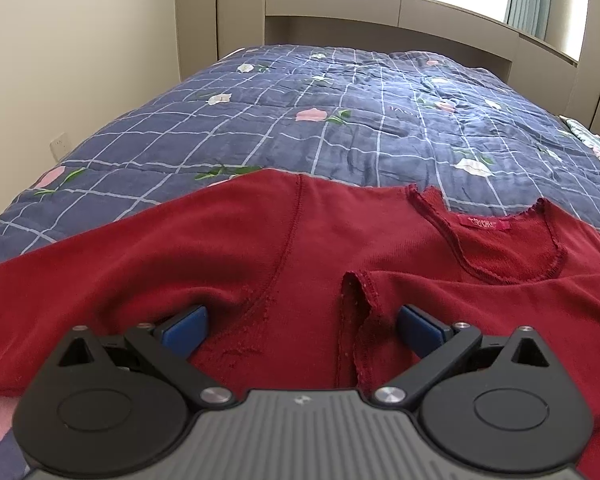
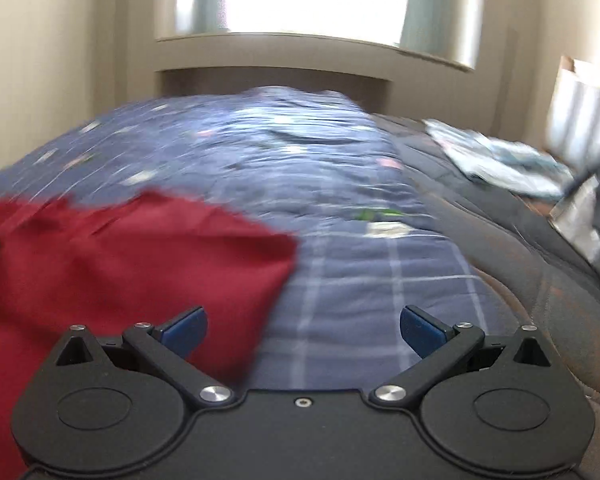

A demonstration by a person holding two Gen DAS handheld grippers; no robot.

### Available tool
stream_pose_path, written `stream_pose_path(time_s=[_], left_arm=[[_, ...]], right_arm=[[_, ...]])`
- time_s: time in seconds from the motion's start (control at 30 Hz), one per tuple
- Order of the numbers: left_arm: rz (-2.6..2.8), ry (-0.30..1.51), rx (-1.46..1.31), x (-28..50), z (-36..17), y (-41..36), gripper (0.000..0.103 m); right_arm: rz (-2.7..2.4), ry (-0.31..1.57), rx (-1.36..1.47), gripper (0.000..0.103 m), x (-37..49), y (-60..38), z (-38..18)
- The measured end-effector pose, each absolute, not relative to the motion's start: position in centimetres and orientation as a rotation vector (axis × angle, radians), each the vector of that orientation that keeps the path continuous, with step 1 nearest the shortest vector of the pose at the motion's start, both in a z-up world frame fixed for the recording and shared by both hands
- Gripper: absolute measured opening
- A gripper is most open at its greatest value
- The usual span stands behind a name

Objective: Fold small clothes

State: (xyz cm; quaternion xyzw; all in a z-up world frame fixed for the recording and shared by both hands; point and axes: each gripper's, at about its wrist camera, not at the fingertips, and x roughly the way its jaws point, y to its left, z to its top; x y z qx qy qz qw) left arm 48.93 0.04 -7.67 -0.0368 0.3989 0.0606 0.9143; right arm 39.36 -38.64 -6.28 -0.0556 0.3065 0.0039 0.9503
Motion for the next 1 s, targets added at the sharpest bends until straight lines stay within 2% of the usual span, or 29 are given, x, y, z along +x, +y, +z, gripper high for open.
stream_pose_path(time_s=[0.17, 0.37, 0.67, 0.83, 1.0], left_arm=[[0.100, 0.826, -0.066, 47.8, -7.1, -0.3, 0.103], [0.111, 0.835, -0.074, 47.4, -7.5, -0.1, 0.103], [0.119, 0.840, -0.075, 47.5, -7.7, -0.1, 0.103], [0.122, 0.841, -0.076, 47.5, -7.7, -0.1, 0.103], [0.124, 0.842, -0.068, 47.5, -7.7, -0.2, 0.103]], right_arm=[[0.079, 0.572, -0.305, 0.102, 36.3, -34.1, -7.6], [-0.076, 0.516, -0.398, 0.102, 38.2, -32.0, -9.1], [-0.252, 0.416, -0.242, 0.102, 37.6, -35.3, -8.3], [-0.172, 0.418, -0.318, 0.102, 38.3, -34.1, -8.7], [-0.335, 0.415, -0.346, 0.102, 39.2, -33.8, -8.9]])
